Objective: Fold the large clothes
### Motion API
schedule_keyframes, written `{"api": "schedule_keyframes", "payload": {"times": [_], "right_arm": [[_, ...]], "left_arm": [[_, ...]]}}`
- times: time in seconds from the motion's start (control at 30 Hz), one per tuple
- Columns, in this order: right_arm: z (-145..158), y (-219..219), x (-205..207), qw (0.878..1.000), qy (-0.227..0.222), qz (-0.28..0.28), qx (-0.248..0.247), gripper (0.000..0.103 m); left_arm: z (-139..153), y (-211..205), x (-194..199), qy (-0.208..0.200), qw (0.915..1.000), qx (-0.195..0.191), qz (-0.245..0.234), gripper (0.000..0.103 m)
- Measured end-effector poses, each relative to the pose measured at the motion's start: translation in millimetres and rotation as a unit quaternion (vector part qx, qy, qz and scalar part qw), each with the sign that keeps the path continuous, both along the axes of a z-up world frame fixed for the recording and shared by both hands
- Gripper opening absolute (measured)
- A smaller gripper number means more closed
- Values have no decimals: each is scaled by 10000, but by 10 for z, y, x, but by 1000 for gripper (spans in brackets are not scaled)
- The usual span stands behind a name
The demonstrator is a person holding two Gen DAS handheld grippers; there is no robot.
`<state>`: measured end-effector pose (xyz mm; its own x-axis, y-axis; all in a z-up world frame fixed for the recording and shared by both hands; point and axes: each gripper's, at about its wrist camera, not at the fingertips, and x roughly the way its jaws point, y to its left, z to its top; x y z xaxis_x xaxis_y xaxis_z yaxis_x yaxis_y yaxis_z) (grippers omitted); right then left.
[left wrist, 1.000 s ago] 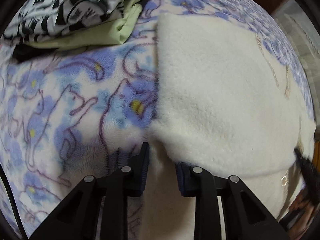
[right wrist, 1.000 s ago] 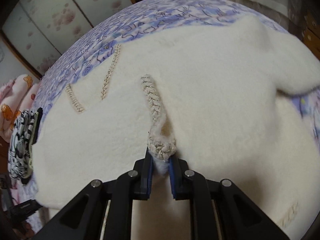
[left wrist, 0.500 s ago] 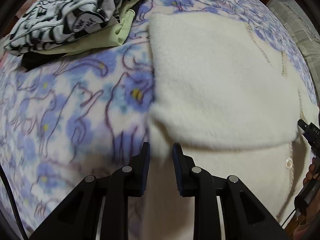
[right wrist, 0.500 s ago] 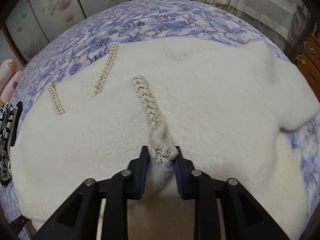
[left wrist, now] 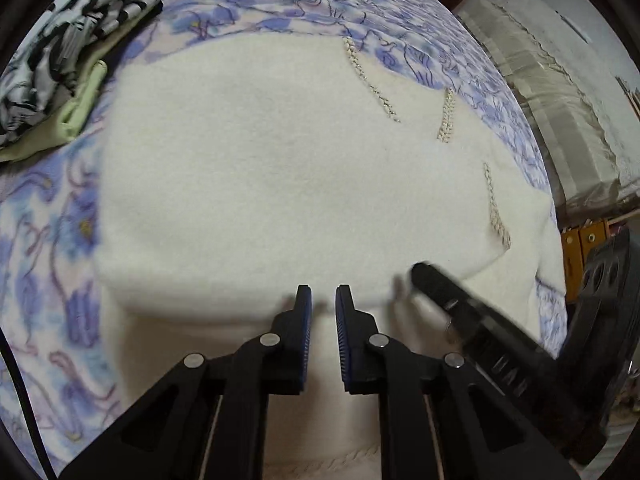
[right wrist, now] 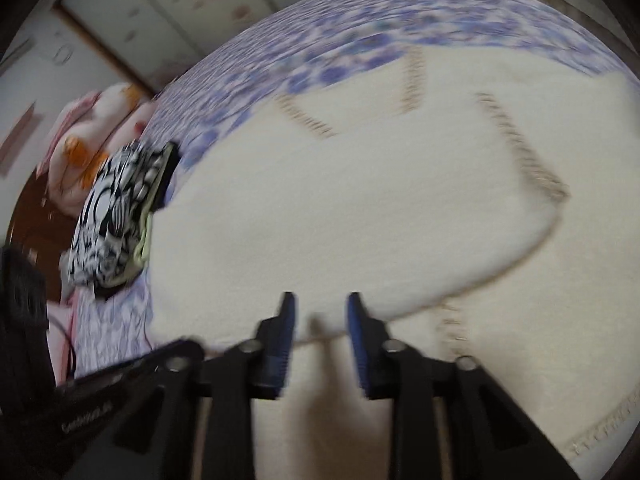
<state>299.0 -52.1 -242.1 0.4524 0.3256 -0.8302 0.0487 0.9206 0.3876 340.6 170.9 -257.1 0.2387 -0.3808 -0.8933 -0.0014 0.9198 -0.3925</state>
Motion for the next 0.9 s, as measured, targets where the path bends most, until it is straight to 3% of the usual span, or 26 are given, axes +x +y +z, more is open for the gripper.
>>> {"api": "schedule_keyframes", "payload": {"times": [0.07,0.13,0.27,0.4,0.5,0.57,0.63,0.7,0.9], "right_arm": [[-92,122,56,9995,-19,242,209,0],[-197,186,135,9991,117,373,171,0],[-243,77,260,9984,41,498,-253,0],[-221,-550,336,9983,5,-256,-531,0],[-220,-1044,318,9892,155,-976,-1084,0],[-226,-1342,257,9893,154,-1333,-578,0],[-218,-1407,246,9897,194,-1337,-467,0],[-141,-1315,250,9892,173,-1304,-643,0],[-58,-595,396,9976,97,-396,563,0]], "left_arm": [[-143,-54,126,238,9997,91,-66,8],[-261,-37,196,371,9987,329,-83,6],[-240,205,174,202,9993,310,103,6],[-293,693,130,248,9970,380,629,6],[-342,962,143,273,9955,171,892,4],[-345,1034,152,222,9944,133,1028,4],[-296,1089,129,166,9935,226,1101,4],[-228,1085,142,131,9937,398,1040,4],[-203,691,422,74,9979,391,504,5]]}}
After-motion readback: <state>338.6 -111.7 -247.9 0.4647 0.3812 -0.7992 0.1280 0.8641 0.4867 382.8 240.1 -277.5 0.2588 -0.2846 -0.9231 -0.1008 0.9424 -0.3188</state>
